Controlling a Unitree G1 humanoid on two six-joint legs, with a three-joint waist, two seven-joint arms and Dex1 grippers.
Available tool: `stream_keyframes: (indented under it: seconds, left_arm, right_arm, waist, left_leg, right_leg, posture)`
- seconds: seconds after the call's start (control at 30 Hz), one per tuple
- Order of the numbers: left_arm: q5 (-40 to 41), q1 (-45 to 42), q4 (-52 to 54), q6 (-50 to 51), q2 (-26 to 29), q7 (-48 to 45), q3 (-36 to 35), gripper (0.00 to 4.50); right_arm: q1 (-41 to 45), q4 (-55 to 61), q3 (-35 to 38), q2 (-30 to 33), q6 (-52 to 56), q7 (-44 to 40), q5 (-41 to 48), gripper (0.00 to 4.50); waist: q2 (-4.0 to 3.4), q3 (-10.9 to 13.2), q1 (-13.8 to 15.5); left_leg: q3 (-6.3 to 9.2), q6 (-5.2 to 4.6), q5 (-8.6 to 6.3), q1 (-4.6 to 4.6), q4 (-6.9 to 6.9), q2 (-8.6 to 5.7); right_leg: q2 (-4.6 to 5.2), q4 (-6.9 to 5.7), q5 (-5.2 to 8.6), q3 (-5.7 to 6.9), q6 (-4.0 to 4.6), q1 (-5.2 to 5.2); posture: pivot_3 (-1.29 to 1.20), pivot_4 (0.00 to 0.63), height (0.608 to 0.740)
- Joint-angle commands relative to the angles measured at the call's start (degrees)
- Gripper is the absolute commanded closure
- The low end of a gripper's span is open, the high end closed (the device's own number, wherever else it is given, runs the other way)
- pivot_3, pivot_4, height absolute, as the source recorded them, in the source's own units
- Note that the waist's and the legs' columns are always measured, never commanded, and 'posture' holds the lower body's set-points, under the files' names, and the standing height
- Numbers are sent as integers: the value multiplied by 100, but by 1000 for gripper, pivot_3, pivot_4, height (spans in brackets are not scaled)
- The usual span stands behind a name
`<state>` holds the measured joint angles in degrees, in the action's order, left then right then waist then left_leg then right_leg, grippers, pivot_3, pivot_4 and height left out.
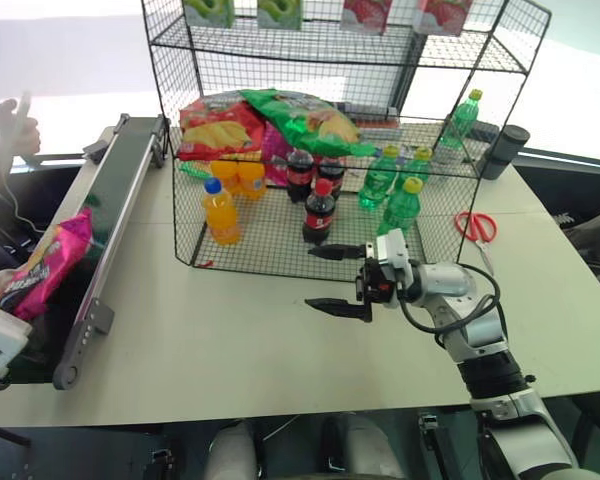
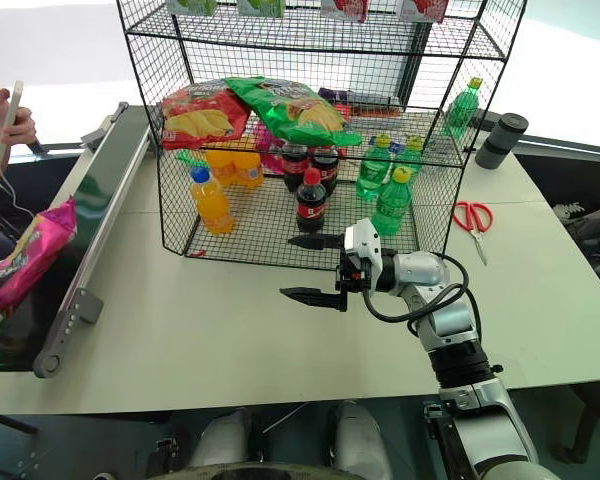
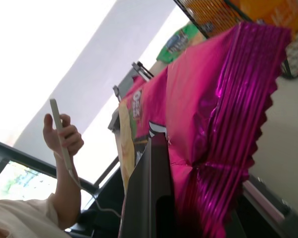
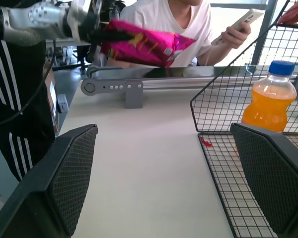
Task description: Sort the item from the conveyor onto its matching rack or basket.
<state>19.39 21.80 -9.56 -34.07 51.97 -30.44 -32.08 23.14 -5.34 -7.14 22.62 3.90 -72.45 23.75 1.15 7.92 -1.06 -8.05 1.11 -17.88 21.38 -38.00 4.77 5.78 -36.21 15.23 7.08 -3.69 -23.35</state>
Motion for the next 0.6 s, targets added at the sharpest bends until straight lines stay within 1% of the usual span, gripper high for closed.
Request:
stream_keyframes:
  seconds: [0.03,0.13,0.23,0.3,0.33,0.43,0.6]
  left_arm:
    - [667,-153,521,560,269,-461,-596,4389]
    - [948,-353,976,1192,307,-571,-782,4389]
    - [1033,-512,1304,1706,143,-483,-815,4389]
    - [1323,-702,1624,2174,63,-395,-849,4389]
    - [1561,-786,1796,2428,46,-495,-825,4389]
    - [1935,-831,2193,2900,-13,-891,-742,4389]
    - [2917,-628,3072,3896,-67,-1492,-796,4389]
  right_arm:
    - [117,-22,96,25,-164,-27,29,0]
    - [150,-83,75,7,-215,-26,9,0]
    - [171,-115,72,-7,-258,-13,-13,0]
    - [163,-137,67,2,-295,-15,-35,0]
    - [153,-150,64,6,-317,-18,-45,0]
    - [138,-165,66,12,-339,-14,-55,0]
    - [121,-206,99,45,-372,-12,-66,0]
  waist:
    - [-3,2,2]
    - [-5,2,-3]
    - [-5,2,-2]
    - [-3,1,2]
    - [0,0,6]
    - [-1,1,6]
    - [-2,1,1]
  left_leg:
    - [0,0,0,0,0,-1]
    - [-1,1,0,0,0,-3]
    - [-1,8,4,0,0,-4]
    - [-1,11,6,0,0,-6]
    - [1,14,8,0,0,-5]
    - [3,33,19,0,0,-4]
    - [3,44,25,0,0,-3]
  right_leg:
    - [0,0,0,0,0,1]
    - [-3,1,0,-1,0,2]
    - [-13,3,0,-3,0,3]
    - [-17,3,0,-5,0,3]
    - [-19,3,0,-5,0,3]
    - [-21,3,0,-5,0,4]
    - [-21,3,0,-6,1,3]
  posture:
    - [0,150,726]
    - [0,150,726]
    - [0,150,726]
    - [0,150,726]
    - [0,150,726]
    - [0,150,726]
    - [0,150,726]
